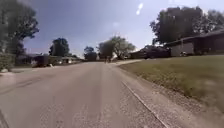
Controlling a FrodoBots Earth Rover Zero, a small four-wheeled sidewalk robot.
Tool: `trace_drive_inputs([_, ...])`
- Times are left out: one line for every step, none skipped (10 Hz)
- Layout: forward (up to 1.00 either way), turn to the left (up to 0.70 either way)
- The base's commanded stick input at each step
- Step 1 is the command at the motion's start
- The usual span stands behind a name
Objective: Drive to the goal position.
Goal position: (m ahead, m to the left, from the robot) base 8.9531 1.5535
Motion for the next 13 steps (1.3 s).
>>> trace_drive_inputs([0.70,0.00])
trace_drive_inputs([0.70,0.00])
trace_drive_inputs([0.70,0.00])
trace_drive_inputs([0.70,0.00])
trace_drive_inputs([0.70,0.00])
trace_drive_inputs([0.70,0.00])
trace_drive_inputs([0.70,0.00])
trace_drive_inputs([0.70,0.00])
trace_drive_inputs([0.70,0.00])
trace_drive_inputs([0.70,0.00])
trace_drive_inputs([0.70,0.00])
trace_drive_inputs([0.70,0.00])
trace_drive_inputs([0.70,0.00])
